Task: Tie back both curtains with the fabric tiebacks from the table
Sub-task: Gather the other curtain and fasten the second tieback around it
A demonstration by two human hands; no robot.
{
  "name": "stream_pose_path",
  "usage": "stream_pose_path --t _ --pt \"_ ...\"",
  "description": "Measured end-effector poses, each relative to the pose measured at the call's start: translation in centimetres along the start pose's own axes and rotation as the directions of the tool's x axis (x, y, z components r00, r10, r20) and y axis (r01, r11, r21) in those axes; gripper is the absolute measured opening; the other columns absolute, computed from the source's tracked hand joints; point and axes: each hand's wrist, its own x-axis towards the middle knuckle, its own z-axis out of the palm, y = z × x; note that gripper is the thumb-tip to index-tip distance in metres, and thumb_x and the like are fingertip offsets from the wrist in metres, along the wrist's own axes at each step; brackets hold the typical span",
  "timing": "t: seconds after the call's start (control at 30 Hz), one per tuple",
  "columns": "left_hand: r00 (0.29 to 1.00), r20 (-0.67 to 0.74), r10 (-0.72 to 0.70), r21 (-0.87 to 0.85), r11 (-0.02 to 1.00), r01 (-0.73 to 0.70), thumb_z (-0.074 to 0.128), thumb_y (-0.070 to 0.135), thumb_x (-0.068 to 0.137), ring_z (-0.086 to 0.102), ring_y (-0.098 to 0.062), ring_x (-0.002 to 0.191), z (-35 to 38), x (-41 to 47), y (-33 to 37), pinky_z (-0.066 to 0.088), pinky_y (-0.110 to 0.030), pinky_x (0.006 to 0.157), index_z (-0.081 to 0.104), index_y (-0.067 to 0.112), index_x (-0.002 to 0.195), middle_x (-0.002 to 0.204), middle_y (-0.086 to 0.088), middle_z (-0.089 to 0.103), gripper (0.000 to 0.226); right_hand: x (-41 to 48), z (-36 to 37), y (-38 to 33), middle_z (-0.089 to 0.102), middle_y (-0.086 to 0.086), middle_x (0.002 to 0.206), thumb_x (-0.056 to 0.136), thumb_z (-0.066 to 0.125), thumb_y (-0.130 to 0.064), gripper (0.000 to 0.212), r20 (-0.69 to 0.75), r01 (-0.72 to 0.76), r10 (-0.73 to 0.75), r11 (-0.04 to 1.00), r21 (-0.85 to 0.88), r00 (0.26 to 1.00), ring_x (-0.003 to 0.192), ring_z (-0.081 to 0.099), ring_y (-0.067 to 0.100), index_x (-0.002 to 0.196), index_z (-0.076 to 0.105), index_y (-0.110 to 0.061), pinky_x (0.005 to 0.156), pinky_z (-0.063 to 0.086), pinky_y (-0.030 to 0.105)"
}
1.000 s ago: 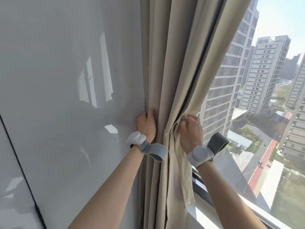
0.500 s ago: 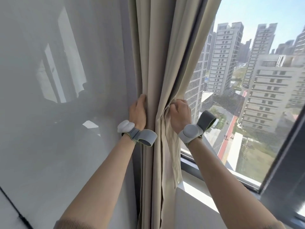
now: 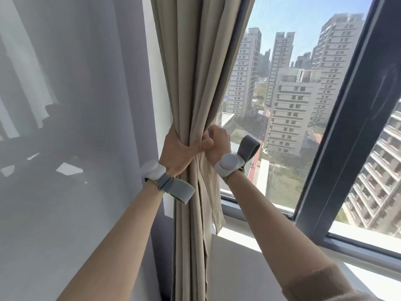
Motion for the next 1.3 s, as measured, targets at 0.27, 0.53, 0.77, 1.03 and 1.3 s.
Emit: stream_pose_path --t 0.27,0.53,0.77,1.03,1.3 --pt "0.992 -0.125 -0.023 -0.020 1.000 0.021 0.082 0.026 0.079 0.068 0.004 0.062 2.6 0.5 0.5 0.048 -0.009 0.052 0.074 0.018 0.077 0.065 0.011 0.072 0.011 -0.7 -1.4 1.5 0.042 -0.003 0.059 0.096 0.049 -0.018 0.036 0.014 0.034 -0.034 0.999 -0.020 0.999 0.055 0.034 0.011 0.062 0.039 -0.016 0.053 0.029 0.028" --pt "0.977 -0.171 -0.124 -0.154 0.983 0.097 0.070 0.030 0.087 0.069 -0.002 0.062 4.1 0.2 0.8 0.053 -0.017 0.058 0.073 0.019 0.071 0.063 0.011 0.072 0.019 -1.8 -2.3 2.4 0.041 -0.009 0.054 0.082 0.050 -0.022 0.027 -0.030 -0.015 0.016 0.999 0.043 0.999 0.049 0.033 0.005 0.058 0.039 -0.026 0.050 0.029 0.023" --pt "0.958 -0.260 -0.125 -0.185 0.980 0.078 0.065 0.021 0.095 0.053 0.004 0.042 5.8 0.6 0.8 0.039 -0.009 0.044 0.056 0.011 0.061 0.048 0.012 0.055 0.036 -2.1 -3.5 3.6 0.042 -0.016 0.051 0.084 0.053 -0.019 0.032 -0.102 0.005 0.008 0.993 0.120 0.995 0.048 0.035 0.002 0.061 0.040 -0.036 0.050 0.030 0.019" --pt "0.967 -0.245 -0.070 -0.137 0.990 0.036 0.060 0.017 0.097 0.039 0.001 0.036 6.3 0.5 0.6 0.031 -0.010 0.041 0.044 0.028 0.044 0.038 0.018 0.041 0.057 -1.0 -5.1 4.4 0.047 -0.004 0.065 0.091 0.047 -0.020 0.024 -0.101 -0.055 0.072 0.985 0.166 0.992 0.058 0.039 0.009 0.067 0.046 -0.021 0.058 0.031 0.029" --pt "0.981 -0.179 -0.074 -0.177 0.983 0.042 0.077 0.037 0.083 0.072 0.000 0.079 7.3 -0.6 1.1 0.053 -0.014 0.065 0.076 0.019 0.095 0.082 0.014 0.076 0.022 -1.3 -4.6 4.6 0.060 -0.002 0.074 0.093 0.043 -0.024 0.025 -0.012 0.051 -0.049 0.971 0.236 0.999 0.067 0.051 0.006 0.085 0.064 -0.013 0.064 0.042 0.027"
